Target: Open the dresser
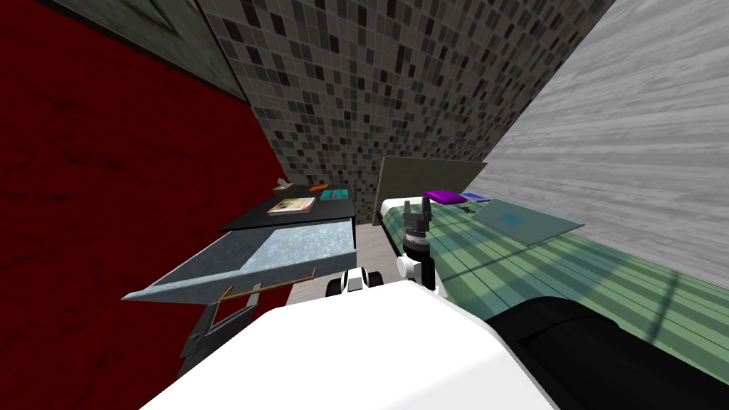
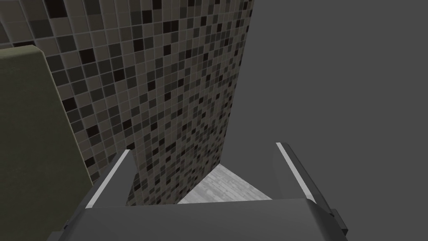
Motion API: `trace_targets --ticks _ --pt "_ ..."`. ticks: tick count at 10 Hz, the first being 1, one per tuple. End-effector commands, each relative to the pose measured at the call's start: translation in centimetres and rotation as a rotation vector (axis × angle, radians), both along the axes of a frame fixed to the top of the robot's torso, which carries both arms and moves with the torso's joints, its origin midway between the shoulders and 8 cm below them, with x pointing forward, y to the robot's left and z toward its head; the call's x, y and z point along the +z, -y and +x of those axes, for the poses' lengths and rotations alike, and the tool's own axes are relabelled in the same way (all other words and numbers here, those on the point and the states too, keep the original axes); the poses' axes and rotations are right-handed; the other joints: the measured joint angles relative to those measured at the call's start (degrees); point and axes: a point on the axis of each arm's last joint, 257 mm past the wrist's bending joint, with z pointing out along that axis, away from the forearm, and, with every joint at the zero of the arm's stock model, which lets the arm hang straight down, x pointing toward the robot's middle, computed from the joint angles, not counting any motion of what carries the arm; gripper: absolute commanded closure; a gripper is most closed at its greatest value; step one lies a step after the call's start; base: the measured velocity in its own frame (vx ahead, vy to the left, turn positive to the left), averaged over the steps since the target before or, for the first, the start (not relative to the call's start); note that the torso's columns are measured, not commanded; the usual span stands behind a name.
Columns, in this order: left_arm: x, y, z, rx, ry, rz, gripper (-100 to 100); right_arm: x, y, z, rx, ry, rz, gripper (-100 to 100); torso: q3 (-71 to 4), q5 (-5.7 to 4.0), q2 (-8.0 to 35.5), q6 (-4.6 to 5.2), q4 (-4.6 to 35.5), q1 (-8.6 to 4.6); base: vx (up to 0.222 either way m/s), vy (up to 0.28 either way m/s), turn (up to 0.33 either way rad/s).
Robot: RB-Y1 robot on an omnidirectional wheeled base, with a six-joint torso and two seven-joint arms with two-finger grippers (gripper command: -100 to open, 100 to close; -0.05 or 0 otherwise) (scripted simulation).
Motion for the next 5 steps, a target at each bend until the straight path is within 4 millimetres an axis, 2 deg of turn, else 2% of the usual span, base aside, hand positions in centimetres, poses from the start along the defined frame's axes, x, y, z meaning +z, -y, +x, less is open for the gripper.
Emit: trace_targets --ticks 1,5 --pt "-0.14 -0.03 -0.02 0.001 -0.005 -0.001 0 0.00 0.00 0.00 0.000 0.000 0.000 0 0.0 0.07 -0.1 0.00 0.0 0.05 0.000 0.000 0.000" --pt "-0.41 -0.10 -0.07 0.004 -0.014 -0.003 0 0.00 0.00 0.00 0.000 0.000 0.000 0 -0.1 0.21 -0.2 0.00 -0.1 0.18 0.000 0.000 0.000"
